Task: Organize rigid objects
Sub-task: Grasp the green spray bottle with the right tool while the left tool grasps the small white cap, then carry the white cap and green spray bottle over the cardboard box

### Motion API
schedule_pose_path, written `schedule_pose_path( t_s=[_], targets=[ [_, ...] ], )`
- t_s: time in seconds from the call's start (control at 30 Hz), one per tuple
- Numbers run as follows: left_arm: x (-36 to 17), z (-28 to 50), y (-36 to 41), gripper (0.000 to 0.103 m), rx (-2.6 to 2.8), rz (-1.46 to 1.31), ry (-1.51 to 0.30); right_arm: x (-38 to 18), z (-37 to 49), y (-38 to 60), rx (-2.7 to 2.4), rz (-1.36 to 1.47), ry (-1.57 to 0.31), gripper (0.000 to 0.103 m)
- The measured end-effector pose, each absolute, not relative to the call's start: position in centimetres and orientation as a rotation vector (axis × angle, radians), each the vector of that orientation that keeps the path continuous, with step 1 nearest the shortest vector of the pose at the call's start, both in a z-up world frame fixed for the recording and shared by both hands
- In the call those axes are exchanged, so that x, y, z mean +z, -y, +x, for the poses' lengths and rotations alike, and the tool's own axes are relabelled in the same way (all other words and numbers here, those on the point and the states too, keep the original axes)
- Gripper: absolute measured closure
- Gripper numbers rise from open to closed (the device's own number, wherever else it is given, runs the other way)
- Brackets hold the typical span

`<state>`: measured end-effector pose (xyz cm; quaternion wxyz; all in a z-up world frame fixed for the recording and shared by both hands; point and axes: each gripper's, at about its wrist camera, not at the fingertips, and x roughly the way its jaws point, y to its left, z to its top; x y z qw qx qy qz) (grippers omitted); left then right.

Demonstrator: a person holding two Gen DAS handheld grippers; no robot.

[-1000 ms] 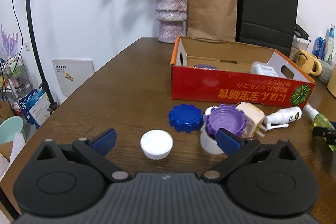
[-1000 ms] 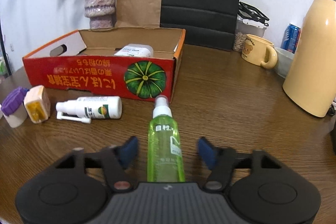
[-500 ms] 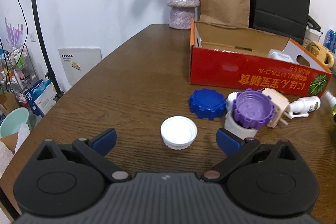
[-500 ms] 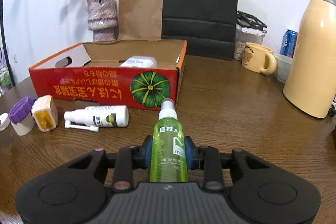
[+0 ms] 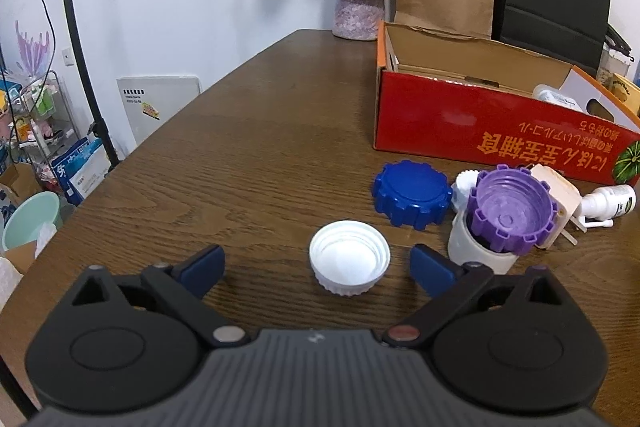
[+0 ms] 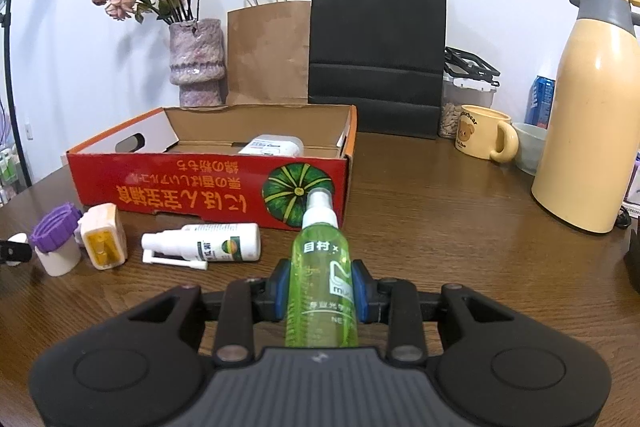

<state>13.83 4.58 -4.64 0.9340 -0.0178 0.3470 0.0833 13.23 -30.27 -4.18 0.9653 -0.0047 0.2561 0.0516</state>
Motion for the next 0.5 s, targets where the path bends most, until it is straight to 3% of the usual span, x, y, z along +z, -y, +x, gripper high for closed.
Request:
schedule_pose_path(
  t_s=[0.13,0.3,0.37,0.5],
  targets=[
    [-4.72,13.89,-4.40,0.017,0.160,-0.036,-0.701,-4.18,13.14,30.13,0.105,-0.009,-0.517,0.073],
    [-4.47,13.46,-4.21,0.056,0.136,-0.041,-0.668,-4.12,13.01,29.83,0.108,-0.007,-0.511,0.073],
    [-4.41,13.27,-4.12,0.062,0.124,-0.044,-0.661,-4.08,12.87,29.62,0.108,-0.009,-0.506,0.073],
    [-4.34,13.11,-4.02,0.062,0.088,-0.052,-0.652,-3.98,12.60,29.28,0.109,-0.007,-0.496,0.073]
  ],
)
